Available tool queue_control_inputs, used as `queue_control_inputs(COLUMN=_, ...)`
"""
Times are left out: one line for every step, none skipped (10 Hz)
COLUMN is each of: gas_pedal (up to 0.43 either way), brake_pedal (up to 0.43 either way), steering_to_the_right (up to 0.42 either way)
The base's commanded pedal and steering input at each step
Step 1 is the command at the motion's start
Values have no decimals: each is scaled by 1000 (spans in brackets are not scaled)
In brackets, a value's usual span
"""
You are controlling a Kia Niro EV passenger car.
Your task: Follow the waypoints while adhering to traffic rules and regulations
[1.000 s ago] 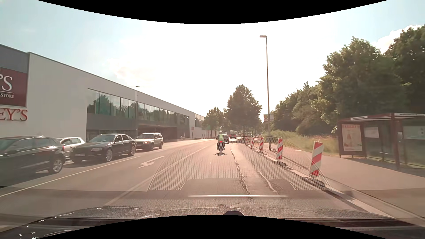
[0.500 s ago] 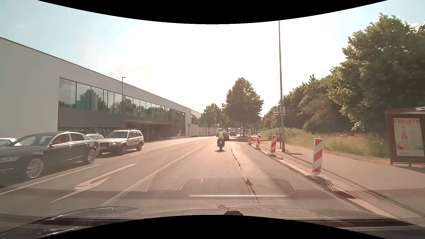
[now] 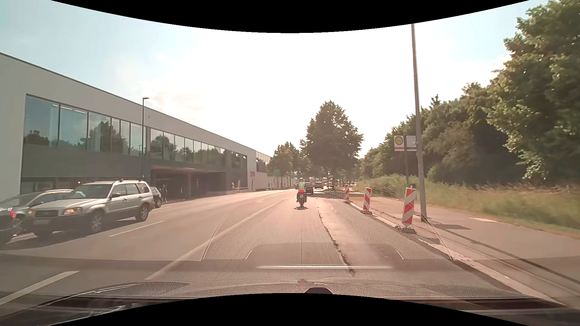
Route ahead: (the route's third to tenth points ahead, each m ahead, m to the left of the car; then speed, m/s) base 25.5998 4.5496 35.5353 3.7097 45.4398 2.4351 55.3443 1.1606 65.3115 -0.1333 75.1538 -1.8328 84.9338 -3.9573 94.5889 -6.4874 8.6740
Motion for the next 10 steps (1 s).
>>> queue_control_inputs(gas_pedal=157, brake_pedal=0, steering_to_the_right=7)
queue_control_inputs(gas_pedal=150, brake_pedal=0, steering_to_the_right=7)
queue_control_inputs(gas_pedal=138, brake_pedal=0, steering_to_the_right=7)
queue_control_inputs(gas_pedal=110, brake_pedal=0, steering_to_the_right=7)
queue_control_inputs(gas_pedal=110, brake_pedal=0, steering_to_the_right=6)
queue_control_inputs(gas_pedal=98, brake_pedal=0, steering_to_the_right=6)
queue_control_inputs(gas_pedal=98, brake_pedal=0, steering_to_the_right=6)
queue_control_inputs(gas_pedal=98, brake_pedal=0, steering_to_the_right=6)
queue_control_inputs(gas_pedal=98, brake_pedal=0, steering_to_the_right=6)
queue_control_inputs(gas_pedal=98, brake_pedal=0, steering_to_the_right=6)
